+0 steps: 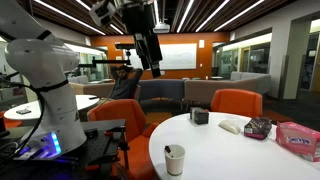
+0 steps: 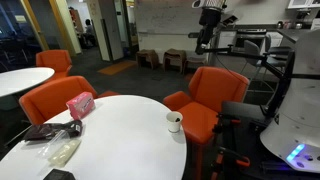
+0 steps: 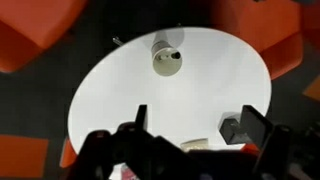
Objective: Take the marker out of the white cup
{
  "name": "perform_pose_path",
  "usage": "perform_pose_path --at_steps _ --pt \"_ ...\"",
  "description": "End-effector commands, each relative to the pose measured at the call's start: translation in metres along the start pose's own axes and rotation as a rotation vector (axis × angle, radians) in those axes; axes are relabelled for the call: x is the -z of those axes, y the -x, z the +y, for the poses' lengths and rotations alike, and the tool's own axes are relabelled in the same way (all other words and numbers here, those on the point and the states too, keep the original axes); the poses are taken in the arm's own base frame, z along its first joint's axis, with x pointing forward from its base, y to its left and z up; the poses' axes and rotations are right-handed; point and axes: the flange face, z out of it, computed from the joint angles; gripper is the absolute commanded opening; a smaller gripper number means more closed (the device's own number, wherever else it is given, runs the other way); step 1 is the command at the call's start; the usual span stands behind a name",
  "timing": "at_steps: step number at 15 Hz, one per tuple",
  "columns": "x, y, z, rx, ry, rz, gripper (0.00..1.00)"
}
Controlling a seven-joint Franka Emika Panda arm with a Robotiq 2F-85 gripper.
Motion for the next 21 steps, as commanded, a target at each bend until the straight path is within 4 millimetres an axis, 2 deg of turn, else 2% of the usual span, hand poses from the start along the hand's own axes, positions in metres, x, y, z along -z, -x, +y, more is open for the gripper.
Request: perform_pose_path --at_steps 1,7,10,13,18,21 --pt "0.000 0.000 0.000 0.000 -0.001 -0.001 1.00" --pt "0.000 0.000 0.000 0.000 -0.001 -0.001 1.00" --pt "-0.016 -0.011 0.000 -0.197 0.073 -0.001 1.00" --pt "-0.048 -0.026 0.001 -0.325 0.144 -0.028 1.00" --pt "-0.129 -0.046 0.003 -0.444 0.120 -0.222 1.00" --pt "-0.169 -0.053 0.009 -0.463 0.109 -0.299 1.00"
